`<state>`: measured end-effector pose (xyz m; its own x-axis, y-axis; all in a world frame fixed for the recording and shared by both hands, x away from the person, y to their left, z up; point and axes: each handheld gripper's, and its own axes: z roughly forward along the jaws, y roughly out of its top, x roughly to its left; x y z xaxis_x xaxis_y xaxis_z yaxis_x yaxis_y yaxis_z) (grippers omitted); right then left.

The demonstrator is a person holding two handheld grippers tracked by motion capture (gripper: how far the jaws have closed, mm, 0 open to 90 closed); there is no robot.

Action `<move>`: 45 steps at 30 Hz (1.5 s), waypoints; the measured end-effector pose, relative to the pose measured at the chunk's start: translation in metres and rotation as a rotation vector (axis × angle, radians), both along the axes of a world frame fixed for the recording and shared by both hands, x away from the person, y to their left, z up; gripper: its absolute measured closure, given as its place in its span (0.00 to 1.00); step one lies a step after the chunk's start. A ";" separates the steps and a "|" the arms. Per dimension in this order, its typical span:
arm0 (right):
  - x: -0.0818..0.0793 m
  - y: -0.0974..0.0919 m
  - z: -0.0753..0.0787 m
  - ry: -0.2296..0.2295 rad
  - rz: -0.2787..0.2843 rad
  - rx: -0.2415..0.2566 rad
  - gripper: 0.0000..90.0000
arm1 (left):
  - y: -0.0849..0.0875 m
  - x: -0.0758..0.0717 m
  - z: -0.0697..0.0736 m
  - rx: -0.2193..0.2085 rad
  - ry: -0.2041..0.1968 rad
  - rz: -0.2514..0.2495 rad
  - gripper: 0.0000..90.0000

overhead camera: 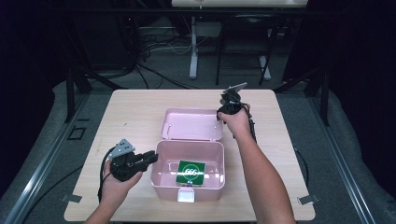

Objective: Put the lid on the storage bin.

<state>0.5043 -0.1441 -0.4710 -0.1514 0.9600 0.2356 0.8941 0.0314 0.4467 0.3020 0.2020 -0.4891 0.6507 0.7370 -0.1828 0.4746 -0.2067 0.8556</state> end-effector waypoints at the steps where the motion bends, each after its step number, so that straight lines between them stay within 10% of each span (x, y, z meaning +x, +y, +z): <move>1: 0.000 0.000 0.000 0.002 -0.001 0.002 0.80 | 0.000 0.000 0.000 0.000 0.000 0.000 0.84; 12: -0.001 0.000 0.004 0.009 -0.015 0.009 0.91 | 0.000 0.000 0.000 -0.004 0.001 0.005 0.84; 45: -0.026 -0.001 0.056 -0.175 0.026 0.002 0.95 | 0.000 0.002 0.000 -0.011 0.016 0.014 0.84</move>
<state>0.4783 -0.1450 -0.4153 -0.2150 0.9548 0.2054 0.8014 0.0522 0.5959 0.3043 0.2018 -0.4891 0.6369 0.7441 -0.2016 0.4911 -0.1901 0.8501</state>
